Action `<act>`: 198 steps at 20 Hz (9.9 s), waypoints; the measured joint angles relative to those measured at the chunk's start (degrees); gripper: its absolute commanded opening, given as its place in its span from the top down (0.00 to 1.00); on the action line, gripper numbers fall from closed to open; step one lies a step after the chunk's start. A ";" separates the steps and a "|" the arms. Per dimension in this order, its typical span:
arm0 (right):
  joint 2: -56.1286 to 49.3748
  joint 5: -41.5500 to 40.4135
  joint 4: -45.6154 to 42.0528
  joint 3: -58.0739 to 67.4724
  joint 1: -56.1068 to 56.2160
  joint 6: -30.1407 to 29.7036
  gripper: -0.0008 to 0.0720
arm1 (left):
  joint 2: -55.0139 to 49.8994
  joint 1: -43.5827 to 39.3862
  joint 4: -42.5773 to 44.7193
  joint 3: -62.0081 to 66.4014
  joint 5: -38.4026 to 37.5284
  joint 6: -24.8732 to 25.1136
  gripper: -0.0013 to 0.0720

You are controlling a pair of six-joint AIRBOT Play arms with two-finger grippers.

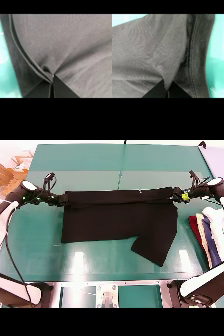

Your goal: Fold the shirts.

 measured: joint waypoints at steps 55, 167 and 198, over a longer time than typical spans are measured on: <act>50.75 -8.20 8.90 -74.64 -17.14 6.71 0.87 | 41.31 -10.12 -24.55 -60.85 28.20 -20.98 0.95; -1.75 -11.87 9.99 13.77 56.04 25.75 0.54 | -6.49 -4.81 14.10 44.24 -37.20 -17.55 0.95; 2.54 -2.12 23.19 -4.79 28.09 11.34 0.97 | -6.40 -4.13 15.37 44.24 -38.03 -17.38 0.95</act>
